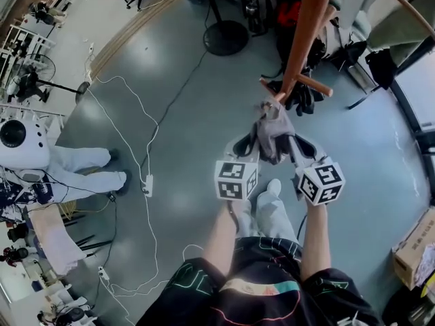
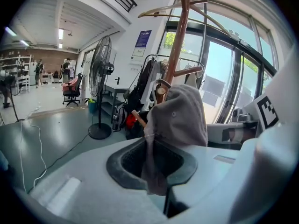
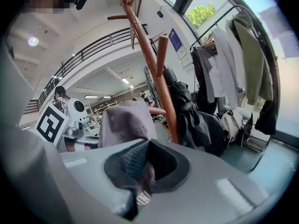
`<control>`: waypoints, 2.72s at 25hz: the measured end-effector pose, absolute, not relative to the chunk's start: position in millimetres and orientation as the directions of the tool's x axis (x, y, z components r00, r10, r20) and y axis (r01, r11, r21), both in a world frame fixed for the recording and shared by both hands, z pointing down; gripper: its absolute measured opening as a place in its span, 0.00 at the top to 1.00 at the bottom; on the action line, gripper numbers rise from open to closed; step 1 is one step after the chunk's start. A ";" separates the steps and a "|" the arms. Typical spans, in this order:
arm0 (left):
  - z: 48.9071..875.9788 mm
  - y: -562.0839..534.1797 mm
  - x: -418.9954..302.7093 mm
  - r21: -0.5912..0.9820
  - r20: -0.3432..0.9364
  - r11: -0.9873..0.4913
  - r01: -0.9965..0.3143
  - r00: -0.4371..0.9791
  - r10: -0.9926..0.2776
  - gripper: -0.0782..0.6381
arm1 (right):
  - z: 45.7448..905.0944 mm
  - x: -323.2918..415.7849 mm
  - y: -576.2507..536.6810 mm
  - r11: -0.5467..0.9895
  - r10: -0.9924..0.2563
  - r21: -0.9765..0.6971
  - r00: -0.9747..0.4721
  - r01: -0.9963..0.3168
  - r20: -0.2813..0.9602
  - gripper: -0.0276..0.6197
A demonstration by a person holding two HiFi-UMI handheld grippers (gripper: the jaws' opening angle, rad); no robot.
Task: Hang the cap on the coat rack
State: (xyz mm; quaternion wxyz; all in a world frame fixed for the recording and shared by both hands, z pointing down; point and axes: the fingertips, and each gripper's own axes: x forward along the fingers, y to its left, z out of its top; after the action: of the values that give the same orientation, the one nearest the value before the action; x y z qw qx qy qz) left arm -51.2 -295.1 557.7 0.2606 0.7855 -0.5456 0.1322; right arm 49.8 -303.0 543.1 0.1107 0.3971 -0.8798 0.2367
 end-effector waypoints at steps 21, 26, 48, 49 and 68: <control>569.8 -324.2 -22.8 0.243 0.514 -0.284 -0.928 0.371 -0.774 0.82 | 563.1 75.6 -341.7 0.522 -0.657 -0.398 -0.653 -0.754 0.376 0.95; 580.0 -338.9 -7.7 0.217 0.533 -0.317 -0.923 0.384 -0.754 0.82 | 572.8 90.3 -356.3 0.463 -0.686 -0.420 -0.616 -0.781 0.388 0.94; 618.6 -330.9 -27.5 0.101 0.599 -0.224 -0.969 0.239 -0.764 0.77 | 611.2 98.9 -355.0 0.455 -0.671 -0.334 -0.565 -0.825 0.480 0.81; 616.0 -329.7 -30.0 0.091 0.596 -0.225 -0.970 0.234 -0.768 0.77 | 606.6 100.6 -356.2 0.457 -0.677 -0.337 -0.567 -0.823 0.468 0.81; 442.2 -354.0 -61.2 0.100 0.205 -0.125 -0.987 0.143 -0.968 0.88 | 448.0 131.9 -383.4 0.551 -0.796 -0.216 -0.586 -0.806 0.153 0.95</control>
State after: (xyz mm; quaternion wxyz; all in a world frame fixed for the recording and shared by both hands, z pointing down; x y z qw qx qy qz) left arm -61.2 -354.0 442.2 0.1060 0.7487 -0.6529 0.0446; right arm 131.9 -383.4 448.0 0.0185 0.4547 -0.8805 0.1325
